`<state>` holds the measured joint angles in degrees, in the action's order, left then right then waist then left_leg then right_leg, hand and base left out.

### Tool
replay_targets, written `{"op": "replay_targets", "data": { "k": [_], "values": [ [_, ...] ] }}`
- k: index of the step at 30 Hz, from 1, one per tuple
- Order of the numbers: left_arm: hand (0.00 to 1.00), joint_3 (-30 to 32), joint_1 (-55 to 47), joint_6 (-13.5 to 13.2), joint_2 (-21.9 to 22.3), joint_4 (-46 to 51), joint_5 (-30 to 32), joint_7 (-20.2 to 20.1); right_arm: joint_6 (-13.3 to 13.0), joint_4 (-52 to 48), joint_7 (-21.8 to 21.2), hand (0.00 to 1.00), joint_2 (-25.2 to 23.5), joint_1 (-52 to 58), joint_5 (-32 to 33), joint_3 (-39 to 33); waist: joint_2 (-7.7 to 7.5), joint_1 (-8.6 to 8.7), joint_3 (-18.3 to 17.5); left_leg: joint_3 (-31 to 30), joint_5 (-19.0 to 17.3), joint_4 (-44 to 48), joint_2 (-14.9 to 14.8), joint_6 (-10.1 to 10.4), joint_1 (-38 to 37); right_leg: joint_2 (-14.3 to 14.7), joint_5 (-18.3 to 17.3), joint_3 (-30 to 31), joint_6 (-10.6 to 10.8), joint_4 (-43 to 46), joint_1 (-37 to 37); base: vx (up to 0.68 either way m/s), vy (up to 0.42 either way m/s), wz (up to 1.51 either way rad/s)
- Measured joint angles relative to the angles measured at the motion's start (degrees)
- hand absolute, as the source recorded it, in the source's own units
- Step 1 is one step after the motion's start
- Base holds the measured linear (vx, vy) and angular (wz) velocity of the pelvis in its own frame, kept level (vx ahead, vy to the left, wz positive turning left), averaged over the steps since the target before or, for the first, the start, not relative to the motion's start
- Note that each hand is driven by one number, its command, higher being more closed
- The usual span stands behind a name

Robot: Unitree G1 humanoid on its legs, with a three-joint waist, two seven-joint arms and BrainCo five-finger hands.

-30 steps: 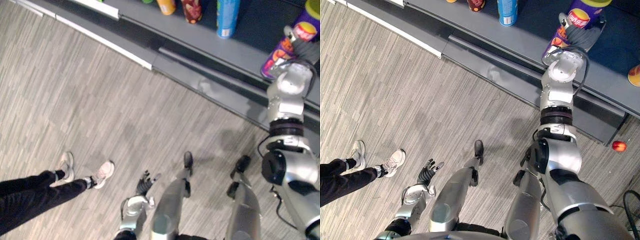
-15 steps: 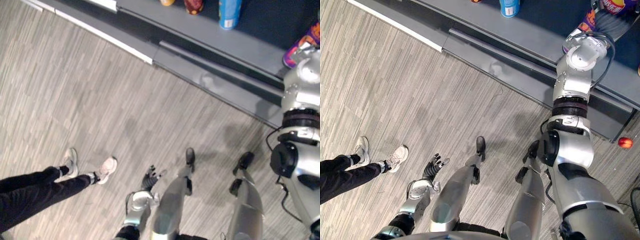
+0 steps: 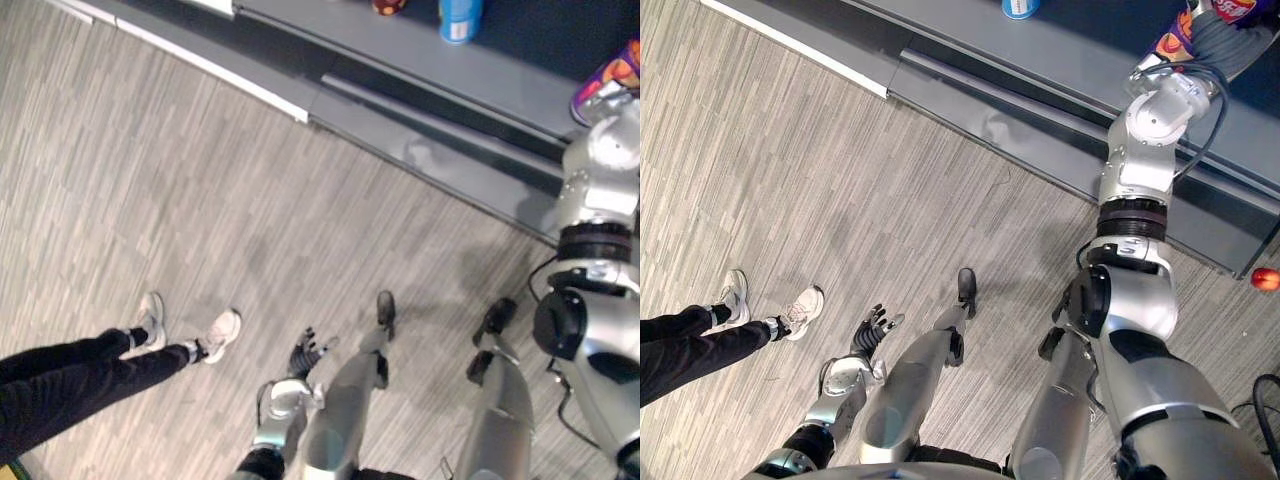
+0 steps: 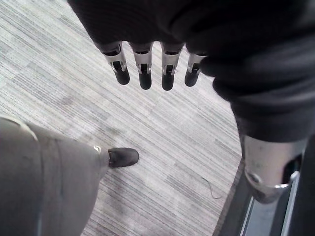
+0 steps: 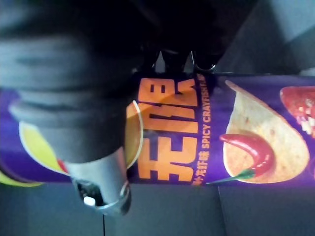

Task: Put the gum and the chips on the shelf.

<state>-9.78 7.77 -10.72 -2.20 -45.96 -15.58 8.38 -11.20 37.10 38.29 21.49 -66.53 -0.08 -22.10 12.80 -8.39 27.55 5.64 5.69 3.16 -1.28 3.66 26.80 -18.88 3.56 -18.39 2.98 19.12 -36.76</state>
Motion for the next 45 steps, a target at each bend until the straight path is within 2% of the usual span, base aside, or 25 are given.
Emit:
{"op": "replay_targets", "data": {
  "k": [1,2,10,28,33,35,37,45],
  "values": [
    [0.0,0.0,0.0,0.0,0.1,0.0,0.0,0.0,0.0,-0.3,0.0,1.0,-0.1,0.4,0.0,0.0,0.04,-0.05,0.0,0.0,0.0,0.0,0.0,0.0,0.0,0.0,-0.1,0.0,0.0,0.1,0.0,0.02,-0.079,0.03],
    [0.0,0.0,0.0,0.0,0.3,0.0,0.0,0.0,-0.3,-0.7,0.0,0.0,-0.1,1.0,0.0,0.1,0.15,-0.1,-0.1,-0.1,0.0,0.0,-0.1,0.0,0.0,0.0,-0.3,-0.1,-0.1,0.4,0.0,0.01,-0.051,0.03],
    [0.0,0.1,0.0,0.0,0.5,0.1,0.0,0.1,0.7,-0.6,-0.9,0.0,-4.7,5.4,0.2,0.1,0.85,-0.36,-0.6,0.1,0.7,-1.1,-0.3,0.5,0.0,-0.2,-0.7,0.1,-0.4,1.2,-1.0,0.01,-0.059,0.0],
    [0.0,2.2,0.0,0.0,2.0,0.2,0.0,0.1,0.7,-1.5,-2.6,0.0,-8.4,8.4,0.9,0.3,0.92,-0.42,-0.7,1.6,0.7,-1.1,-1.4,0.5,-0.7,0.8,-0.7,1.0,-0.6,1.3,-1.0,0.01,-0.058,-0.04],
    [0.0,2.2,0.0,0.0,2.0,0.1,0.0,0.1,0.7,-0.3,-2.7,0.0,-7.1,8.4,1.4,0.3,1.15,-0.44,-0.8,1.2,0.9,-1.5,-1.4,0.7,-0.7,0.9,-0.8,0.6,-0.6,1.2,-1.0,0.02,-0.054,0.03],
    [0.0,1.5,0.0,0.0,2.0,0.0,0.0,0.1,0.7,1.7,-3.1,0.0,-4.5,8.1,1.4,0.2,2.18,-0.48,-1.6,-0.2,2.0,-2.9,-1.3,0.9,-0.3,0.6,-0.8,-0.7,-0.7,1.1,-1.0,0.02,-0.052,0.23],
    [0.0,0.7,0.0,0.0,2.0,-0.1,0.0,0.1,0.7,3.0,-3.4,0.0,-2.4,7.8,1.4,0.2,2.56,-1.17,-1.8,-1.1,2.8,-3.8,-1.3,1.1,-0.3,0.5,-1.0,-1.4,-0.9,1.3,-1.0,0.01,-0.044,0.19],
    [0.0,-0.2,0.0,0.0,1.9,-1.5,0.0,0.1,0.8,8.5,-3.8,0.0,1.2,3.3,2.6,0.7,3.21,-1.33,-2.3,-3.0,4.4,-5.3,-0.7,1.3,0.0,-1.0,-2.7,-3.0,-0.9,4.0,-1.8,-0.02,-0.06,0.14]
  ]
}}
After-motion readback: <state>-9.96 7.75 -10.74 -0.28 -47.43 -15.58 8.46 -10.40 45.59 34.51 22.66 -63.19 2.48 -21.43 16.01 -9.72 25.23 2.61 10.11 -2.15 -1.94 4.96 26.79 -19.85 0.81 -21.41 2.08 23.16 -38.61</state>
